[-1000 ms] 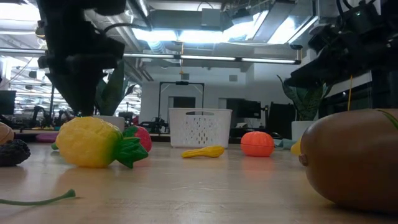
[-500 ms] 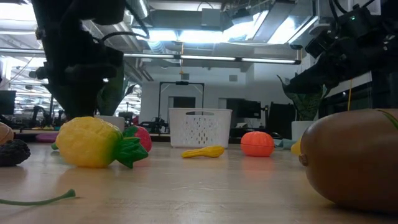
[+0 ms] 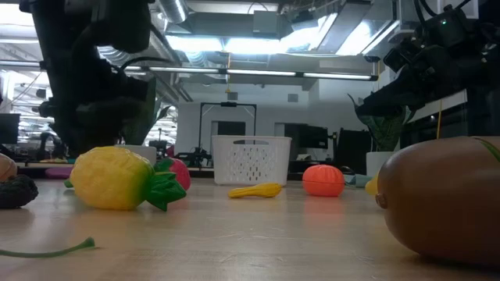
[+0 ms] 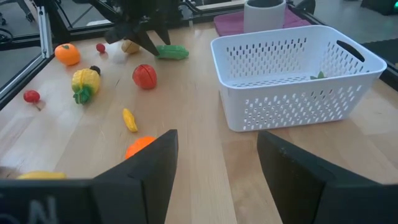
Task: Pick and placing Produce into tupperware
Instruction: Put the green eggplant into the white bin
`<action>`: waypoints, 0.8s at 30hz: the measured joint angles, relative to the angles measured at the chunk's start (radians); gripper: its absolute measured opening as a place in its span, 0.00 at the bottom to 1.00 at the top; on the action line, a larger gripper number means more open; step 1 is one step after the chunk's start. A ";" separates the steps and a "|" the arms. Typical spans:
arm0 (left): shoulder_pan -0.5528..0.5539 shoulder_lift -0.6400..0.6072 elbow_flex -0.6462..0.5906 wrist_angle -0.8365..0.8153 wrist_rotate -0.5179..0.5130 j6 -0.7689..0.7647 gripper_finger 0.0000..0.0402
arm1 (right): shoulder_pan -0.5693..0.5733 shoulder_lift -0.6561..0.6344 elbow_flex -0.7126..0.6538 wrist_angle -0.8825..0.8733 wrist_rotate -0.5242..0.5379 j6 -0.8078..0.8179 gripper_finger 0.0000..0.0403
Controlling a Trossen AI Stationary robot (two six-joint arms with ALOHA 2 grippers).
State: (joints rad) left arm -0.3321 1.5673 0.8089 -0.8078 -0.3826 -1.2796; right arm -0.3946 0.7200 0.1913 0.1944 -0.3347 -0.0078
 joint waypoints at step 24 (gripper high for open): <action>0.000 -0.002 -0.083 0.127 -0.003 0.014 0.50 | 0.000 0.000 0.000 0.003 0.000 0.000 0.55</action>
State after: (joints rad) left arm -0.3325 1.5650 0.7258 -0.6803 -0.3855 -1.2655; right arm -0.3947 0.7200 0.1913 0.1978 -0.3344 -0.0078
